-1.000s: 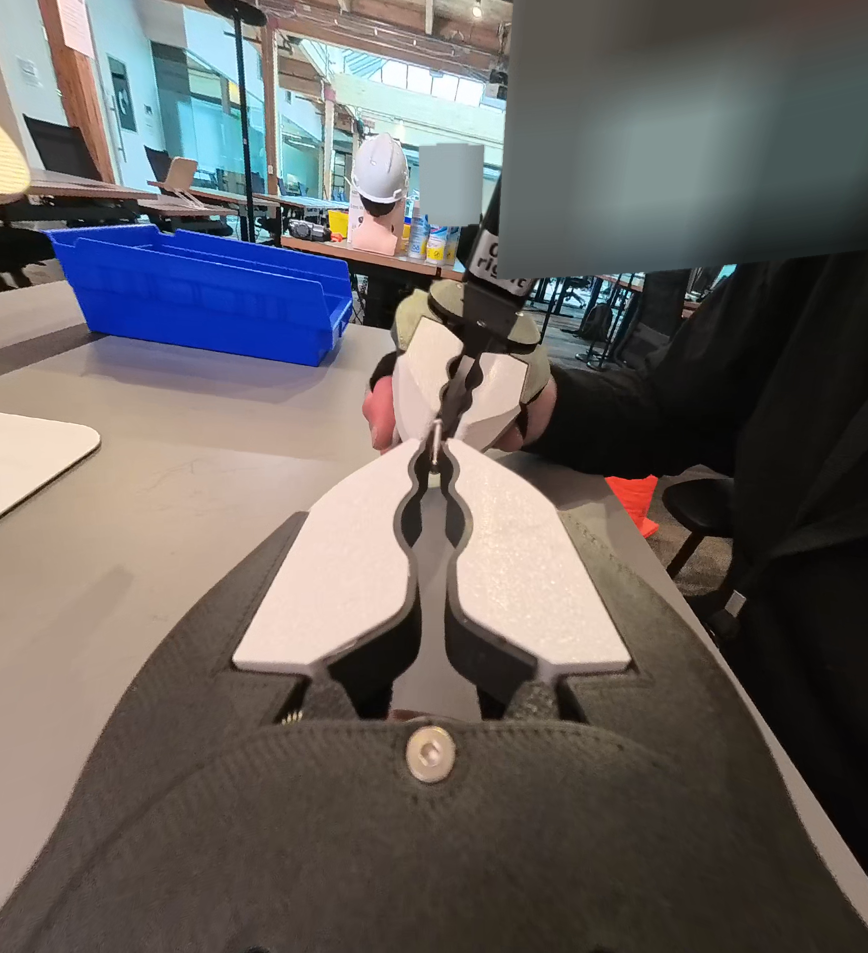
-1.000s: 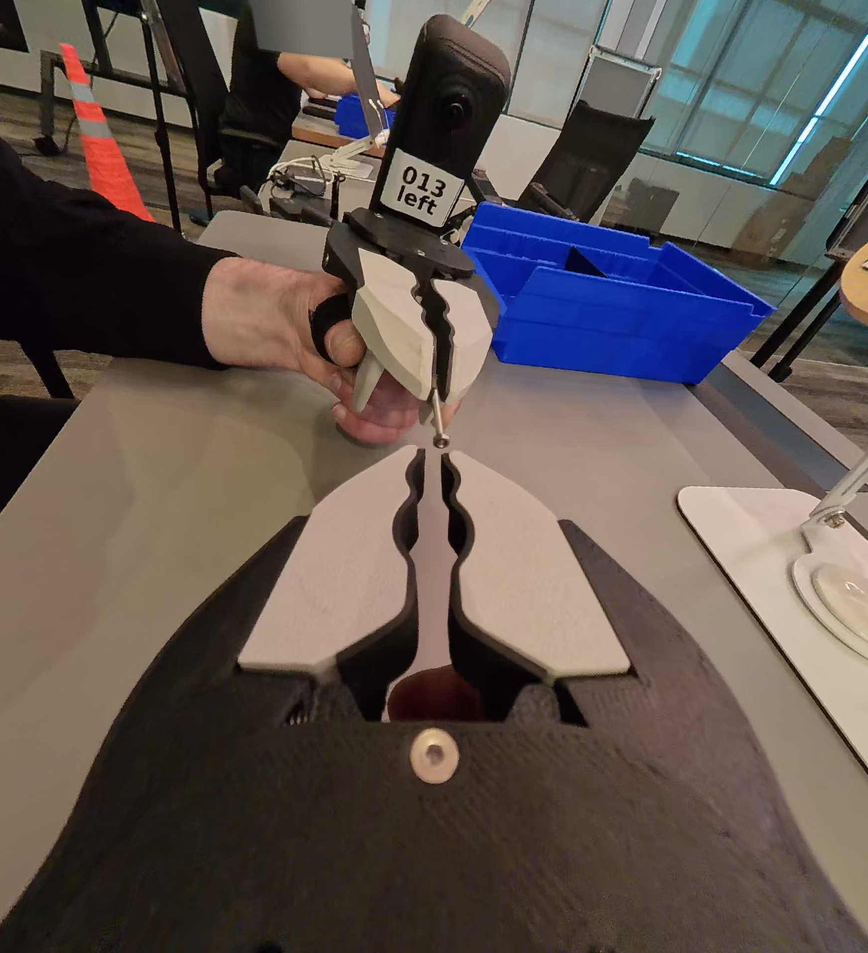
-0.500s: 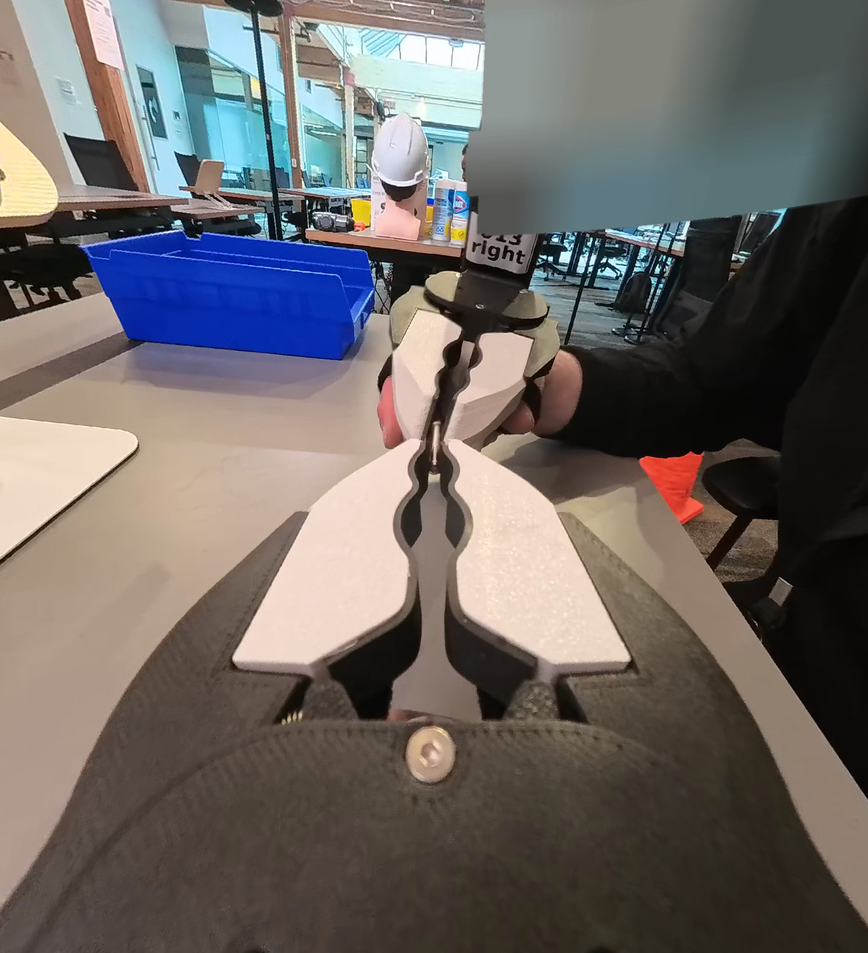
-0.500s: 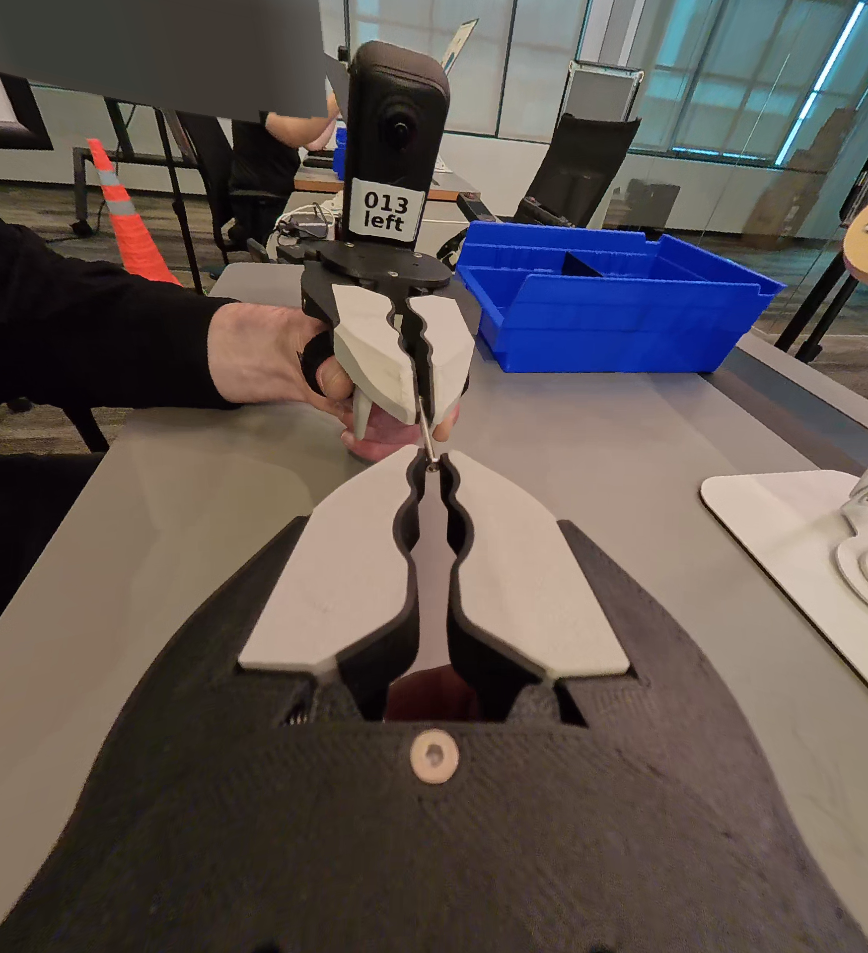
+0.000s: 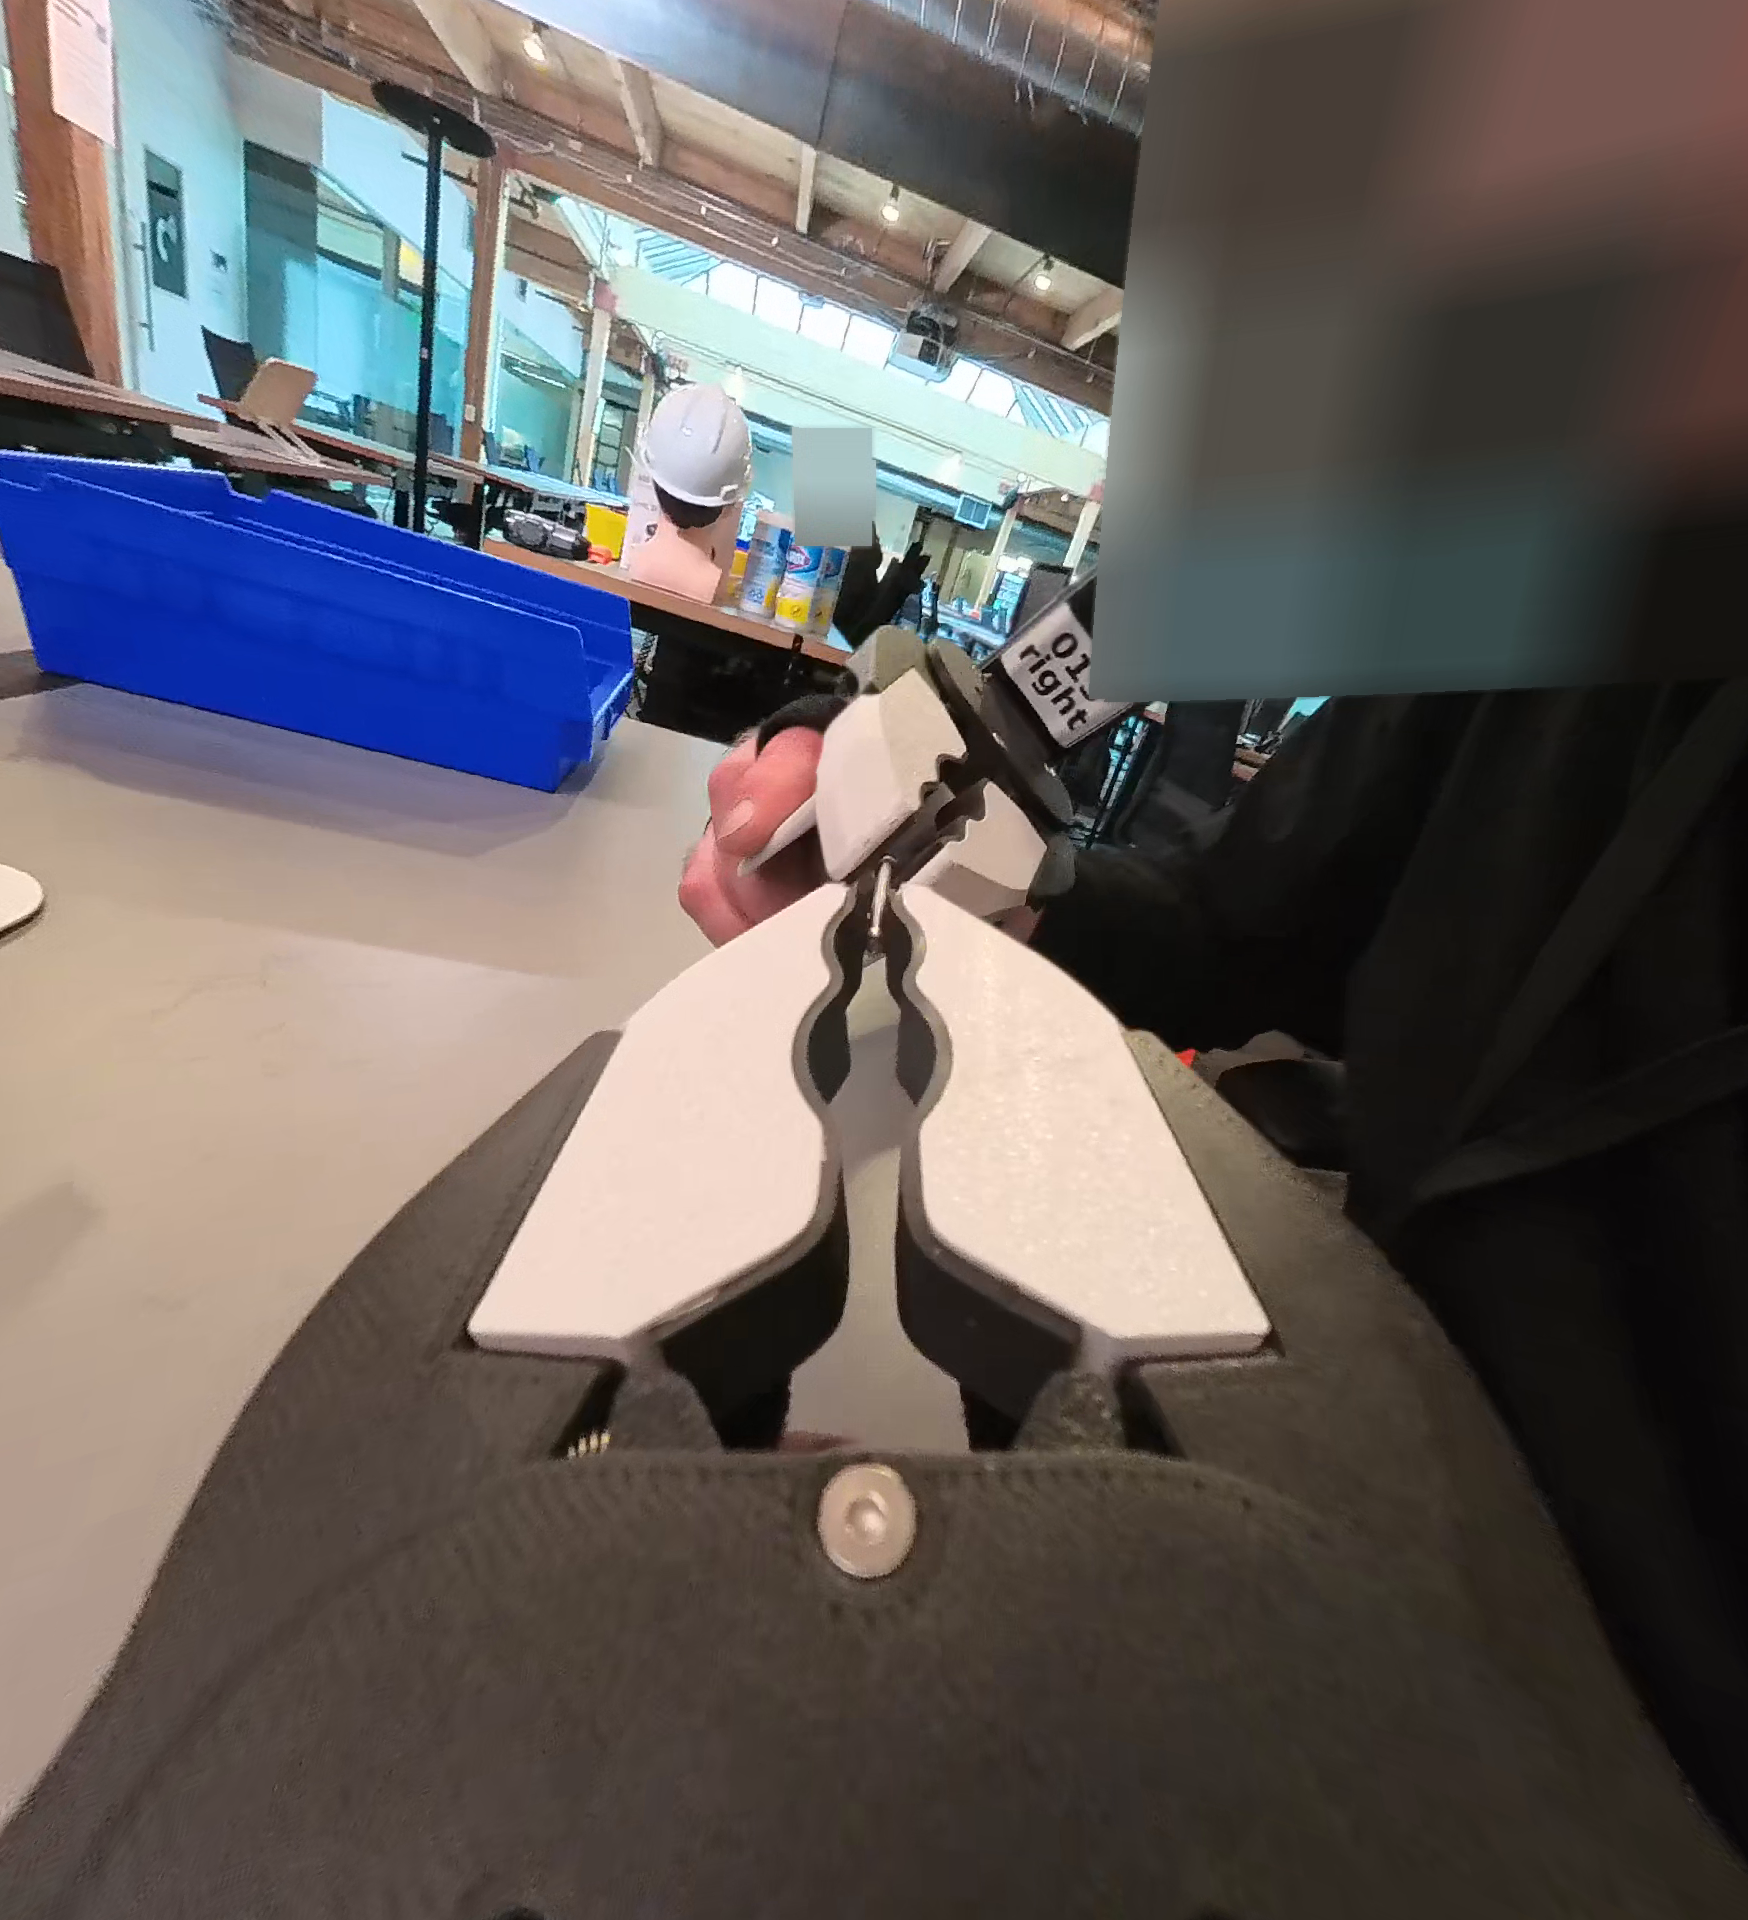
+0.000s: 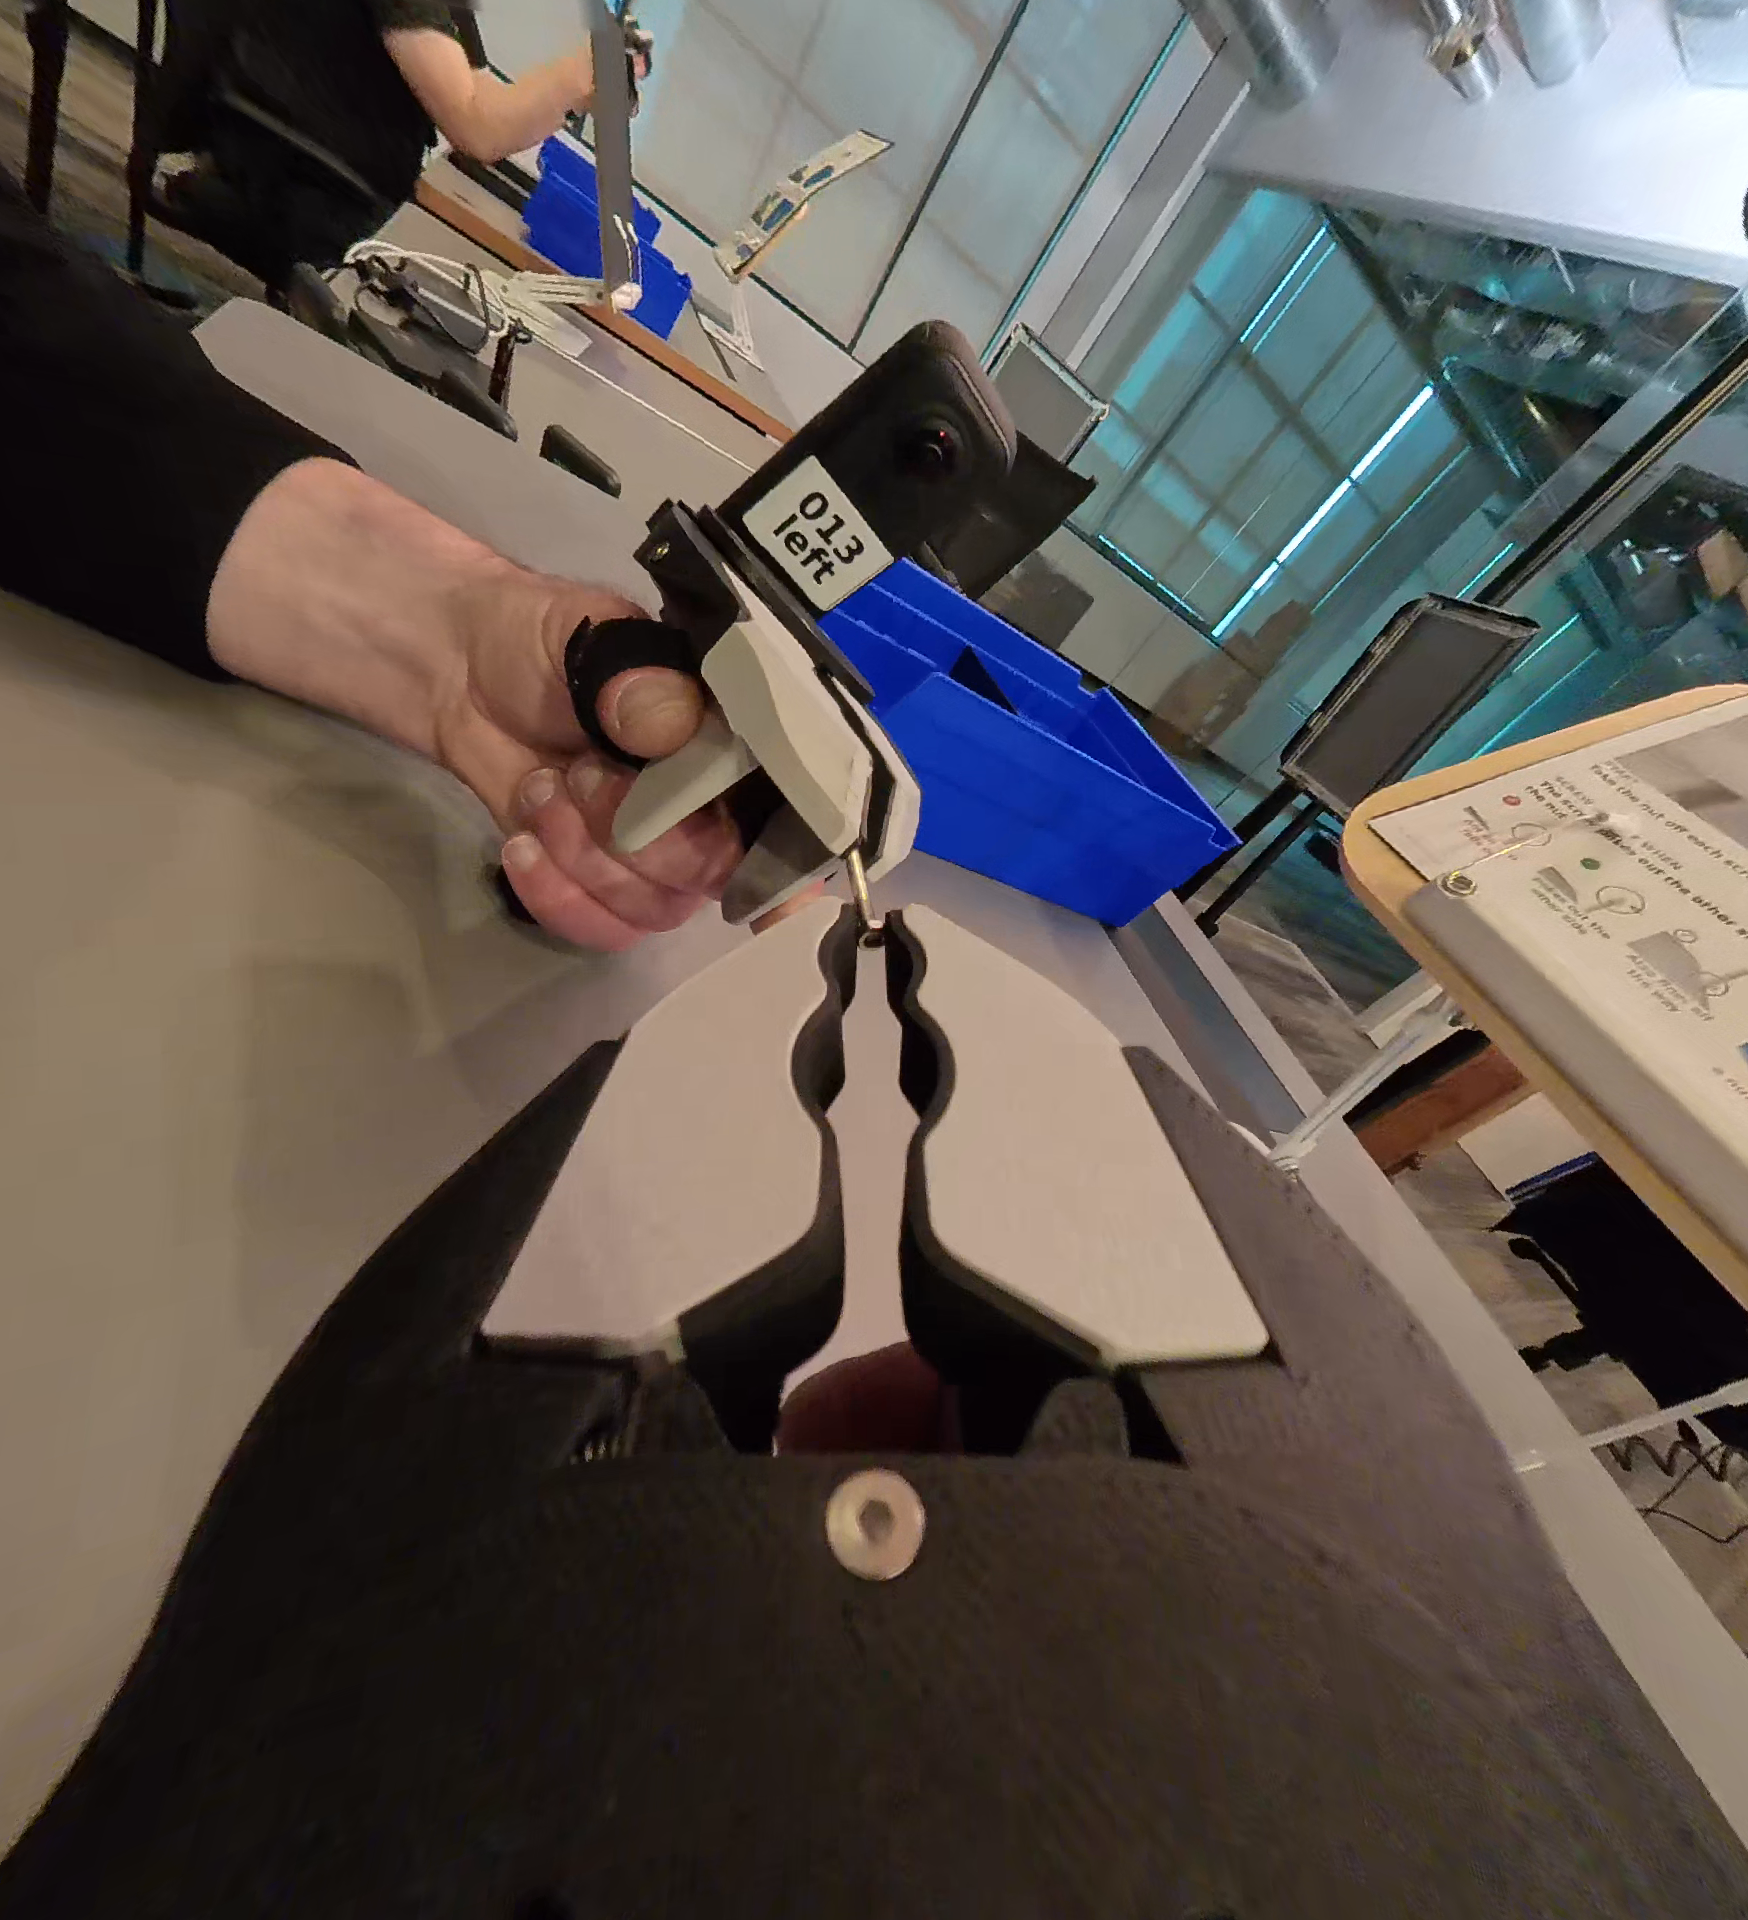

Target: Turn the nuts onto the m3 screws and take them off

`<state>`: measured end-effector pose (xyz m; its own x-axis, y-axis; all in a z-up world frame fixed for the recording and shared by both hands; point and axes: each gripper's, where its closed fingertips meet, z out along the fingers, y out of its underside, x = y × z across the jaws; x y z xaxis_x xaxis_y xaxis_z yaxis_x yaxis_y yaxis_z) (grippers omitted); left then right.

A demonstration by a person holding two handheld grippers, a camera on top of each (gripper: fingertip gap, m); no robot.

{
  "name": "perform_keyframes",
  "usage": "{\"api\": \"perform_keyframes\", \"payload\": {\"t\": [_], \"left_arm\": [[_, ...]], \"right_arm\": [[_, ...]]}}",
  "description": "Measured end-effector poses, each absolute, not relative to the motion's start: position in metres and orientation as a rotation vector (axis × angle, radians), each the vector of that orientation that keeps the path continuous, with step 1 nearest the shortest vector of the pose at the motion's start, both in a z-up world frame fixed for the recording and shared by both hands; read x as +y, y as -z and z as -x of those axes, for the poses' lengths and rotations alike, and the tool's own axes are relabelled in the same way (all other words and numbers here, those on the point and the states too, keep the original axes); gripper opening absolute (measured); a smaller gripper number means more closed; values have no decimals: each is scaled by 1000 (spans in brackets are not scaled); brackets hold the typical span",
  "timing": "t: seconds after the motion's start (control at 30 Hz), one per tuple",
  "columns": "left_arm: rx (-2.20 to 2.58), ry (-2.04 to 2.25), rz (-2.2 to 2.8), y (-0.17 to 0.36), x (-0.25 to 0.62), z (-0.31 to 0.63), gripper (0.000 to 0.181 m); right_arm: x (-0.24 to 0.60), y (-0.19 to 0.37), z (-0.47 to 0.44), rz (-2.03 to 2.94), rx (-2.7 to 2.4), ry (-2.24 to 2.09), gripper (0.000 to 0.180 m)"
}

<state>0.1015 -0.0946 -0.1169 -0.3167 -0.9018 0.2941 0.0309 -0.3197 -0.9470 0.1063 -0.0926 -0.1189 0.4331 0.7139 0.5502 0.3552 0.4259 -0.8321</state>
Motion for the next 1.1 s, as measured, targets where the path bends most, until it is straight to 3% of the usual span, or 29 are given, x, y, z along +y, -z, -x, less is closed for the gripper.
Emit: {"api": "perform_keyframes", "payload": {"t": [0.27,0.67,1.1], "left_arm": [[1240,1646,1210,119,-94,-102,4],[1191,1805,1226,118,-95,-100,3],[1301,1546,1204,129,-99,-109,11]], "right_arm": [[-91,124,-107,1256,-1118,-489,5],[-93,122,-105,1117,-1184,-203,5],[-93,125,-107,1254,-1094,-543,5]]}}
